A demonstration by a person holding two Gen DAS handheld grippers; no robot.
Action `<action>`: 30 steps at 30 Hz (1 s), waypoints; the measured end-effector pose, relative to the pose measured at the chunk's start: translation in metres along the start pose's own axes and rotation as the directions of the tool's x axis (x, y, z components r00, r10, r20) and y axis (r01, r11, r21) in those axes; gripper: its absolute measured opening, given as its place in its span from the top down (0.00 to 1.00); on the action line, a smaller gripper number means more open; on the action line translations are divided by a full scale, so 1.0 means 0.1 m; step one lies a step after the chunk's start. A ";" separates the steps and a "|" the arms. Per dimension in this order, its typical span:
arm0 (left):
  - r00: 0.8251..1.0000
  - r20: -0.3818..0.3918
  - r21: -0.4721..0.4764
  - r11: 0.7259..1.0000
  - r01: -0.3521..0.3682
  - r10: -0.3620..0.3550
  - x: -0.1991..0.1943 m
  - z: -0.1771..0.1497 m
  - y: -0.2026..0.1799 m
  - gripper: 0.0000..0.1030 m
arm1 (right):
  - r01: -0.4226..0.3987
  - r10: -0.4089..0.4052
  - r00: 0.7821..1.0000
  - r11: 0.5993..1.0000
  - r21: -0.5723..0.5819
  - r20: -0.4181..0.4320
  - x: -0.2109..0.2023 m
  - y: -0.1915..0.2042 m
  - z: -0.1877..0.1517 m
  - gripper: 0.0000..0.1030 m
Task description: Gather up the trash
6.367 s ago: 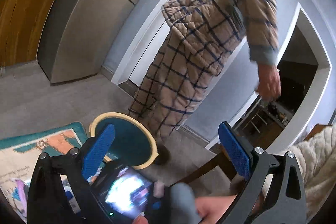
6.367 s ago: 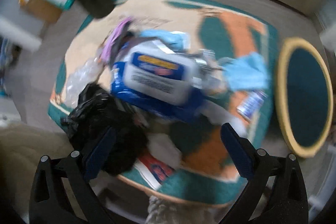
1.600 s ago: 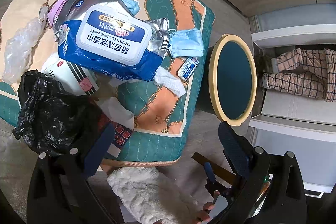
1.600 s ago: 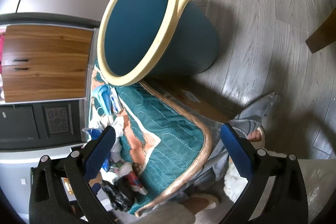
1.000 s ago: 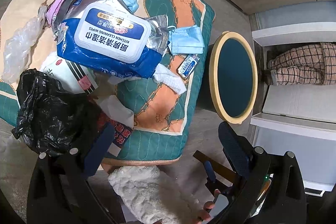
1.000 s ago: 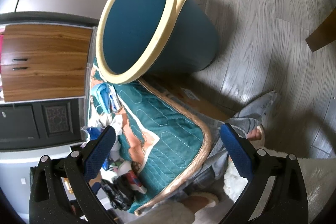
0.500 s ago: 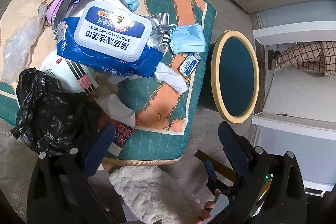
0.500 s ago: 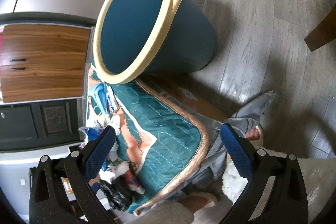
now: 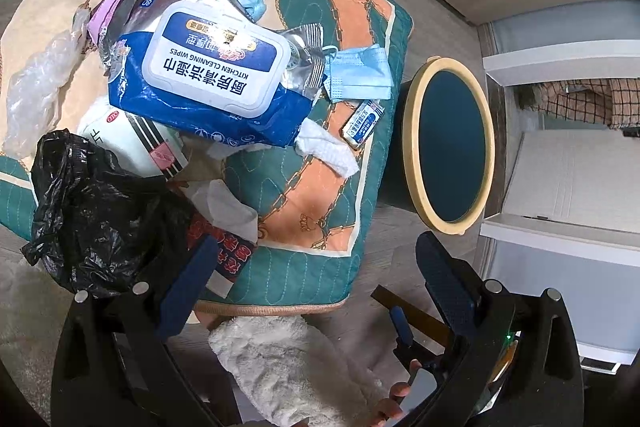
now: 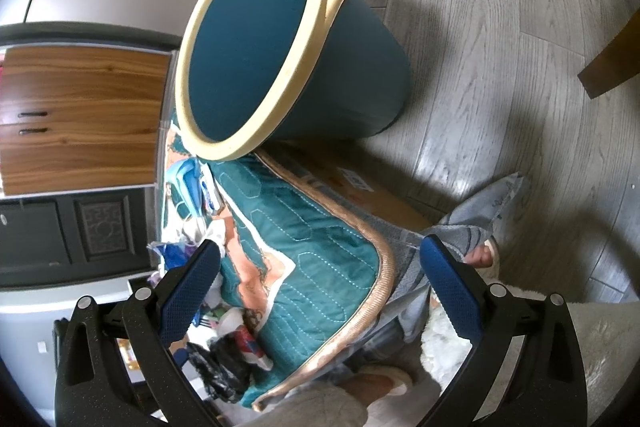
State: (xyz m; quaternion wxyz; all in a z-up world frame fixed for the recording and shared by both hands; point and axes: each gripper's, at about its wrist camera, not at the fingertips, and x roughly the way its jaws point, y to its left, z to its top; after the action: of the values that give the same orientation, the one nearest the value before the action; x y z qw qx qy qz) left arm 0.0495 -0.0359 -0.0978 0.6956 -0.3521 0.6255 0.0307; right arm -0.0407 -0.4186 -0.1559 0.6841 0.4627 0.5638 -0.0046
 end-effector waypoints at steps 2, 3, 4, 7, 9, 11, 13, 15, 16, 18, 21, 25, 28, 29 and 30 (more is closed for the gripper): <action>1.000 0.000 -0.001 1.000 0.000 0.000 0.00 0.00 0.00 0.06 | 0.000 0.000 1.000 1.000 0.001 0.000 0.00 0.00 0.00 0.04; 1.000 -0.001 0.000 1.000 -0.001 0.001 0.00 0.00 0.00 0.06 | 0.000 0.000 1.000 1.000 0.001 -0.001 0.00 0.01 0.00 0.04; 1.000 -0.001 0.001 1.000 0.000 0.000 0.00 0.00 0.00 0.06 | 0.000 0.000 1.000 1.000 0.001 -0.001 0.00 0.00 0.00 0.04; 1.000 -0.001 0.003 1.000 0.000 0.000 0.00 0.00 0.00 0.06 | -0.001 0.001 1.000 1.000 0.000 -0.001 0.00 0.00 0.00 0.04; 1.000 -0.001 0.003 1.000 0.000 0.000 0.00 -0.01 0.00 0.06 | 0.000 0.000 1.000 1.000 0.001 -0.001 0.00 0.01 0.00 0.04; 1.000 -0.003 0.004 1.000 0.000 0.000 0.00 -0.02 0.00 0.06 | 0.000 0.000 1.000 1.000 0.001 0.000 0.00 0.01 0.00 0.04; 1.000 -0.003 0.004 1.000 0.000 0.000 0.00 -0.02 0.00 0.06 | 0.000 0.000 1.000 1.000 0.001 0.000 0.00 0.00 0.00 0.04; 1.000 -0.002 0.004 1.000 0.000 0.000 0.00 -0.02 -0.01 0.06 | 0.000 0.000 1.000 1.000 0.000 0.000 0.00 0.00 0.00 0.04; 1.000 -0.002 0.004 1.000 0.000 0.000 0.00 -0.02 -0.01 0.06 | 0.000 0.000 1.000 1.000 -0.001 0.000 0.00 0.00 0.00 0.04; 1.000 -0.001 0.005 1.000 0.000 0.000 0.00 -0.03 -0.01 0.06 | -0.001 0.001 1.000 1.000 -0.001 0.000 0.00 0.01 0.00 0.04; 1.000 -0.002 0.006 1.000 0.000 0.000 0.01 -0.04 -0.02 0.06 | -0.001 0.001 1.000 1.000 0.001 -0.002 0.00 0.02 -0.01 0.04; 1.000 -0.003 0.008 1.000 0.000 0.000 0.01 -0.05 -0.02 0.06 | -0.002 0.002 1.000 1.000 0.001 -0.001 0.00 0.02 -0.01 0.04; 1.000 -0.003 0.005 1.000 0.001 0.000 0.01 -0.05 -0.02 0.06 | -0.002 0.002 1.000 1.000 0.002 -0.003 0.00 0.02 -0.01 0.04; 1.000 -0.003 0.005 1.000 0.000 0.000 0.01 -0.05 -0.02 0.06 | -0.002 0.002 1.000 1.000 0.002 -0.003 0.00 0.01 -0.01 0.04; 1.000 -0.003 0.006 1.000 0.000 0.000 0.01 -0.04 -0.02 0.06 | -0.001 0.001 1.000 1.000 0.001 -0.002 0.00 0.02 -0.01 0.04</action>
State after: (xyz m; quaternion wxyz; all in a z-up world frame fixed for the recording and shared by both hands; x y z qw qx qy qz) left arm 0.0471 -0.0404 -0.0974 0.6956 -0.3501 0.6267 0.0282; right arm -0.0402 -0.4171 -0.1550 0.6833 0.4634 0.5642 -0.0041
